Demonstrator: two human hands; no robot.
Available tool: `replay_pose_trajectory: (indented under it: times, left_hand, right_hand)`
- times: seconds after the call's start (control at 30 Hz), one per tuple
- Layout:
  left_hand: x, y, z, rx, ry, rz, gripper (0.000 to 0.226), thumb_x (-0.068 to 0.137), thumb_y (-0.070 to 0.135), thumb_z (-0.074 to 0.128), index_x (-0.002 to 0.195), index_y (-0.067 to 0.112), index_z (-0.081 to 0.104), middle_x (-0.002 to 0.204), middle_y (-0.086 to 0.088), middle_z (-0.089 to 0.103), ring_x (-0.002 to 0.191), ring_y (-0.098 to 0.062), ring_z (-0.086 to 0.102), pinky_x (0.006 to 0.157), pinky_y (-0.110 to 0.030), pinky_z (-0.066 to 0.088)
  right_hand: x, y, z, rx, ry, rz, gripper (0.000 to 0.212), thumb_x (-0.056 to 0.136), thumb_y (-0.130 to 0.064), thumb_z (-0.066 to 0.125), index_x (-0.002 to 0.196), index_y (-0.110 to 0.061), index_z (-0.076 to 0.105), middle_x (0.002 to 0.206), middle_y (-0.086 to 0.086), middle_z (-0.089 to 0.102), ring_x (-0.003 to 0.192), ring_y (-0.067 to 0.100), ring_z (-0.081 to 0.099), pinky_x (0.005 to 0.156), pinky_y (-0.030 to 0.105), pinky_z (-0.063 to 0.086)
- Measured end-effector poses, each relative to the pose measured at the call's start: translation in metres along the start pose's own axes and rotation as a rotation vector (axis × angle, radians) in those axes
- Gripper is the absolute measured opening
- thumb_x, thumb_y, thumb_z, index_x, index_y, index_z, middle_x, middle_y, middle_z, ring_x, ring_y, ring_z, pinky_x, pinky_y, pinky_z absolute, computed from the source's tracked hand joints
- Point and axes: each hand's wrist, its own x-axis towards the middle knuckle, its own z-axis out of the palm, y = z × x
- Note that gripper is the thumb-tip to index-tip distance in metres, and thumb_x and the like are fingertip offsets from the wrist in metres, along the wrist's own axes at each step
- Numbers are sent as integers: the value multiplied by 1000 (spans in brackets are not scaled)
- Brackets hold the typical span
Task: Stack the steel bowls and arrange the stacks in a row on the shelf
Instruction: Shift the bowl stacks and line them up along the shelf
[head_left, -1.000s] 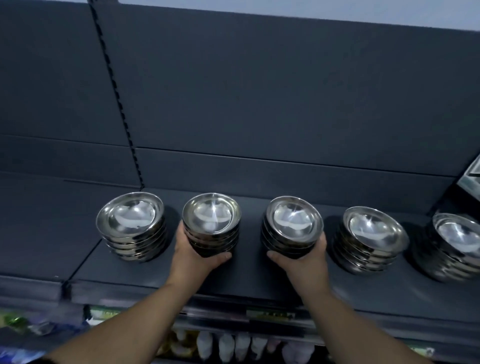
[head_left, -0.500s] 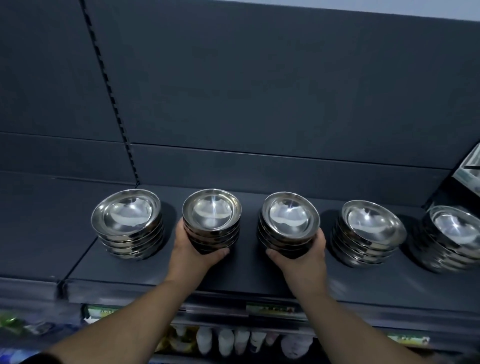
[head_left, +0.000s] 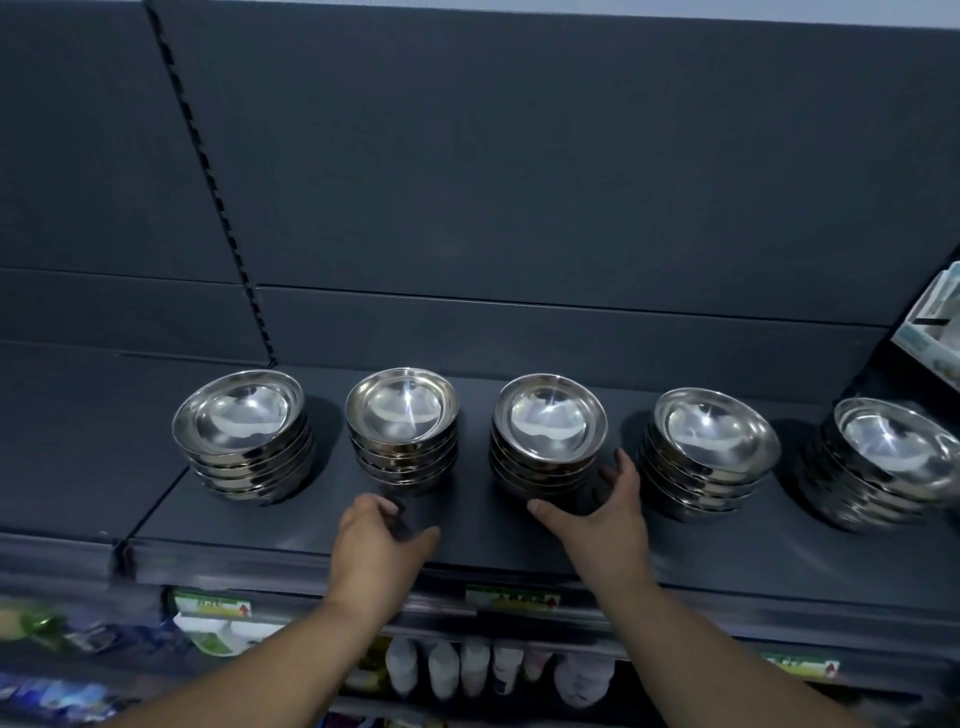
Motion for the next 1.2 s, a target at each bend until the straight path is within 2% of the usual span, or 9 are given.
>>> replay_pose_trajectory:
  times: [0.07, 0.13, 0.23, 0.37, 0.6, 0.77, 0.9, 1.03, 1.2]
  left_hand:
    - [-8, 7, 8, 48, -84, 103, 36, 76, 26, 79, 103, 16, 57, 103, -2, 58, 92, -16, 59, 68, -10, 40]
    - [-9, 20, 19, 50, -195, 194, 52, 80, 25, 75, 127, 17, 53, 122, 1, 56, 109, -14, 58, 88, -15, 44]
    - [-3, 46, 35, -51, -378, 211, 84, 84, 23, 70, 152, 22, 21, 147, 2, 39, 134, -14, 42, 111, -30, 36]
    - [4, 64, 49, -176, -383, 225, 85, 84, 7, 65, 151, 30, 18, 139, 7, 48, 122, -4, 46, 110, -27, 36]
    - [-3, 60, 50, -224, -417, 175, 89, 86, 5, 66, 153, 25, 12, 134, 9, 50, 118, -2, 48, 110, -30, 39]
    - [2, 66, 39, -322, -379, 188, 110, 77, 25, 79, 154, 29, 0, 141, 24, 25, 137, -3, 29, 118, -37, 28]
    - [7, 72, 36, -320, -379, 247, 106, 70, 48, 76, 152, 38, 9, 151, 20, 34, 140, -2, 32, 118, -37, 29]
    - [8, 75, 37, -290, -349, 277, 91, 83, 36, 72, 153, 34, 13, 148, 15, 41, 137, -3, 37, 117, -36, 32]
    - [10, 74, 38, -246, -329, 266, 91, 84, 38, 71, 153, 32, 12, 153, 9, 36, 140, -9, 35, 117, -37, 32]
  right_hand:
    - [3, -2, -8, -17, -45, -6, 119, 56, -23, 93, 151, -20, 21, 151, 5, 39, 135, 17, 42, 113, 34, 36]
    - [8, -6, -17, -27, -117, -23, 118, 58, -17, 92, 151, -19, 20, 150, 0, 38, 133, 12, 41, 110, 27, 34]
    - [14, -12, -27, -46, -239, -34, 111, 62, -11, 89, 151, -22, 22, 136, -11, 44, 126, 4, 43, 102, 19, 34]
    - [18, -10, -28, -69, -304, -21, 107, 63, -13, 89, 148, -29, 26, 133, -9, 55, 124, 12, 53, 107, 32, 42]
    - [5, -9, -38, -48, -331, -42, 107, 64, -15, 88, 149, -30, 25, 131, -11, 55, 121, 7, 52, 107, 31, 43]
    - [4, -20, -50, -15, -291, -110, 108, 63, -27, 89, 150, -26, 24, 141, -14, 48, 130, 2, 44, 110, 24, 37]
    - [8, -33, -56, -38, -272, -180, 95, 73, -30, 83, 150, -28, 27, 142, -13, 47, 131, 2, 42, 109, 22, 35]
    - [11, -38, -56, -51, -268, -205, 76, 78, -25, 80, 143, -33, 40, 123, -24, 53, 117, -7, 47, 90, 2, 37]
    - [14, -39, -54, -30, -249, -190, 82, 77, -26, 80, 147, -27, 36, 128, -16, 55, 120, 1, 50, 98, 16, 37]
